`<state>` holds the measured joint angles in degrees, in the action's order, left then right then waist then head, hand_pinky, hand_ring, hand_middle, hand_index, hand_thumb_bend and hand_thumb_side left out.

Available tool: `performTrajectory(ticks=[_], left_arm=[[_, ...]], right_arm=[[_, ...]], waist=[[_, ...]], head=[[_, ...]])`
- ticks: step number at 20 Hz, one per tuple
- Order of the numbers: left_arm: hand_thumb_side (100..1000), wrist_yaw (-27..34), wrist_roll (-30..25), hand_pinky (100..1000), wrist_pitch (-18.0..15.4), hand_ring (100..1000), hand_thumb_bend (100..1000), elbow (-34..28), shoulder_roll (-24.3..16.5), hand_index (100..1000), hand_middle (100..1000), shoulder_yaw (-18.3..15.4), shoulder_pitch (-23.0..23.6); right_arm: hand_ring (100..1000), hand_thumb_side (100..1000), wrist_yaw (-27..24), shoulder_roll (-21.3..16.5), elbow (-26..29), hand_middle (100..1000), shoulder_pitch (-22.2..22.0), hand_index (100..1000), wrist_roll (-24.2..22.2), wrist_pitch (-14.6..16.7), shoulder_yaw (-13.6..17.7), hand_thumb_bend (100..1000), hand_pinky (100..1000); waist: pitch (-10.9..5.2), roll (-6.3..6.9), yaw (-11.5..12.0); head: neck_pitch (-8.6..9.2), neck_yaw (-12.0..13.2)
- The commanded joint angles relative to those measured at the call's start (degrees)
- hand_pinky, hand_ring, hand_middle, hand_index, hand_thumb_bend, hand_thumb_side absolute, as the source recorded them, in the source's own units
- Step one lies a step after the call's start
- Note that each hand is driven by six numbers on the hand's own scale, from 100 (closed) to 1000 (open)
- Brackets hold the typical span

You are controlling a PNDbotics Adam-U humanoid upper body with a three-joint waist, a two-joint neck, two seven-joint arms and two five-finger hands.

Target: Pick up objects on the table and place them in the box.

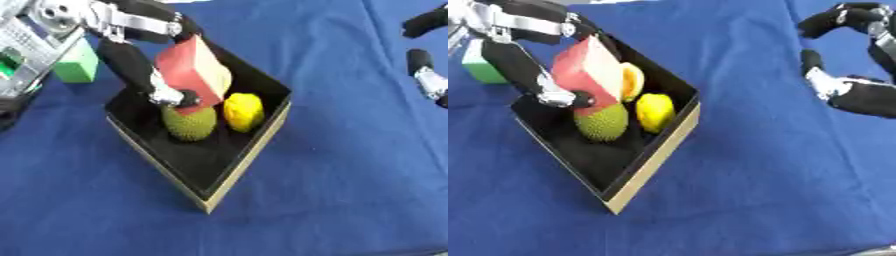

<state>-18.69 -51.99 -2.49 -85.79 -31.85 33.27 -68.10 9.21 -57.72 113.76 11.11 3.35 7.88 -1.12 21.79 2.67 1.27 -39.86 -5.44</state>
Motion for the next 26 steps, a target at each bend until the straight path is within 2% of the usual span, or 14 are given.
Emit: performTrajectory(ticks=[1, 8, 12, 18, 21, 25, 26], left_arm=[[534, -2.2, 0.0, 933, -2.4, 897, 452, -0.2, -0.5, 931, 840, -0.8, -0.8], [537, -1.5, 0.0, 935, -3.2, 902, 463, -0.9, -0.9, 922, 831, -2.4, -0.5], [502, -0.6, 0.4, 916, -2.3, 879, 392, -2.4, -2.0, 891, 804, -3.7, 0.3], [351, -0.7, 4.0, 893, 1.0, 848, 316, -3.8, -8.4, 863, 770, -7.9, 3.5], [294, -2.1, 6.3, 887, 2.4, 843, 315, -2.5, -12.2, 859, 772, -10.5, 6.2], [161, -3.6, 8.3, 890, 3.1, 851, 312, -0.2, -16.5, 865, 796, -13.3, 9.2], [100, -3.8, 8.4, 891, 3.2, 851, 299, 0.4, -16.9, 862, 797, -13.9, 9.5]], right_arm=[[714, 485, -0.7, -1.2, 0.8, 650, 0.7, 790, -0.1, -0.1, 0.5, 100, 826], [709, 494, -1.1, -0.9, 0.8, 646, 0.5, 788, 0.1, -0.7, 0.6, 100, 825], [707, 492, -1.3, -0.6, 0.8, 644, 0.2, 787, 0.3, -0.8, 0.7, 100, 825], [705, 488, -1.0, -0.6, 0.8, 642, -0.8, 786, 1.0, -0.8, 1.3, 100, 825], [704, 485, -0.7, -0.4, 0.8, 641, -1.4, 786, 1.6, -0.5, 1.7, 100, 825], [704, 486, -0.3, 0.3, 0.8, 641, -1.9, 785, 2.3, 0.1, 2.0, 100, 825], [704, 487, -0.1, 0.4, 0.8, 641, -2.0, 785, 2.5, 0.1, 2.1, 100, 825]], waist=[[-1.10, -0.24, -0.1], [-1.39, -0.29, 0.4], [-1.68, -0.44, 0.7], [-1.86, -0.58, 1.9], [-1.74, -0.75, 2.4], [-1.42, -1.24, 2.5], [-1.31, -1.40, 2.5]], head=[[-0.39, 0.1], [-0.78, -0.1], [-0.92, -0.2], [-1.04, -0.6], [-0.81, -0.5], [-0.18, 0.3], [-0.02, 0.5]])
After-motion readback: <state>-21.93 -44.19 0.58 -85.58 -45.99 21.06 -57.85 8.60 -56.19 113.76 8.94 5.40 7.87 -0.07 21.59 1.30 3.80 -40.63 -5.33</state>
